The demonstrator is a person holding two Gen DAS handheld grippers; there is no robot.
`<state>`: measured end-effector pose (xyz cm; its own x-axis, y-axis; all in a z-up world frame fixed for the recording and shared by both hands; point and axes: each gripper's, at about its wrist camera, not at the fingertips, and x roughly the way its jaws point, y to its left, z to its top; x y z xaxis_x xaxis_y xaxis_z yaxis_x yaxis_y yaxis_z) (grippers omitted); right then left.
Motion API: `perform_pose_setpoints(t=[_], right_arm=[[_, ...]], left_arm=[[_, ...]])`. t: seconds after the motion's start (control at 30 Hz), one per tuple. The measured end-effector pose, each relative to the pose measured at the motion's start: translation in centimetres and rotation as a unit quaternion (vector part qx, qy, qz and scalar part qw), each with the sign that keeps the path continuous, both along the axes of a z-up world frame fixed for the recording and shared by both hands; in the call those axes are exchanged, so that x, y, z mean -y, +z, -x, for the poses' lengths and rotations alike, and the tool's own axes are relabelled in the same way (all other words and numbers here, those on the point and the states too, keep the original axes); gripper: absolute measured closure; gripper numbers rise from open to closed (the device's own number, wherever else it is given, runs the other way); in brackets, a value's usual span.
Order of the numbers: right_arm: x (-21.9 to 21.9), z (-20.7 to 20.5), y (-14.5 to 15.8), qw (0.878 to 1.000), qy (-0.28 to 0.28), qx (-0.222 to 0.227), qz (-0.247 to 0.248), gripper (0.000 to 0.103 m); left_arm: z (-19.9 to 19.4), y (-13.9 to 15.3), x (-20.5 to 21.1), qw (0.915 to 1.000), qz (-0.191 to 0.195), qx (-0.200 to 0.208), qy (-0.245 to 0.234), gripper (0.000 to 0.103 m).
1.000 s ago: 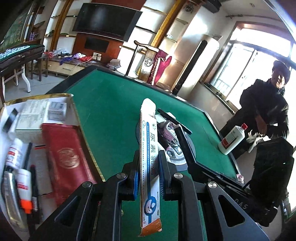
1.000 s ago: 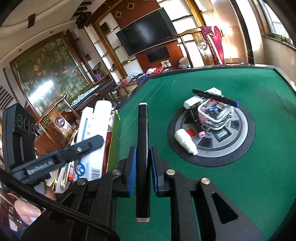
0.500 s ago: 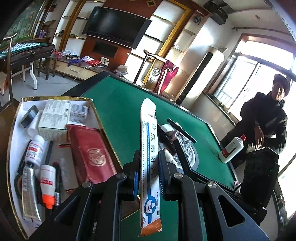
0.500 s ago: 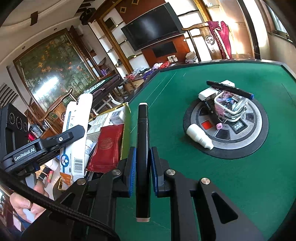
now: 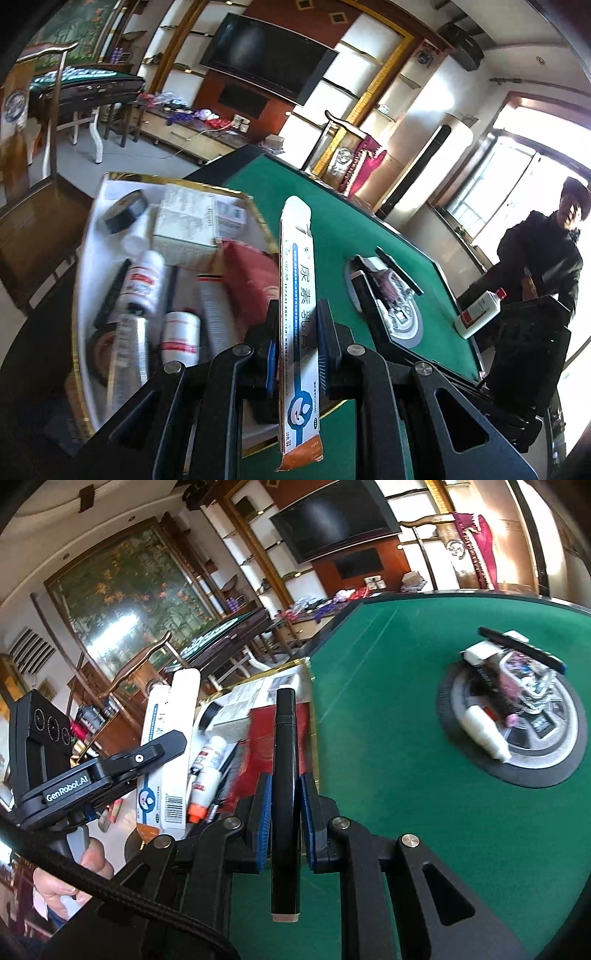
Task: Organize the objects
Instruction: 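Lower the cream box and marker into the tray and open both tools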
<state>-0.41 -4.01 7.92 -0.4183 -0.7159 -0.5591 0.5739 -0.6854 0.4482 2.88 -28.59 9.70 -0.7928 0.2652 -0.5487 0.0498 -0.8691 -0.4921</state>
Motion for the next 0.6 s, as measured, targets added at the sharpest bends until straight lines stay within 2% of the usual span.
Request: perform_pose_setpoints(t=[0.33,0.6], right_arm=[[5.1,-0.6,-0.5,0.999,0.046,-0.003,-0.023,0.090],[10.5,-1.2,-1.4,0.995,0.085,-0.006,-0.053,0.090]], left_arm=[[-2.1,-2.4,4.6,0.9983,-0.016,0.025,0.050,0.089],[-1.9,-4.5,6.9,0.9963,-0.032,0.042,0.068,0.089]])
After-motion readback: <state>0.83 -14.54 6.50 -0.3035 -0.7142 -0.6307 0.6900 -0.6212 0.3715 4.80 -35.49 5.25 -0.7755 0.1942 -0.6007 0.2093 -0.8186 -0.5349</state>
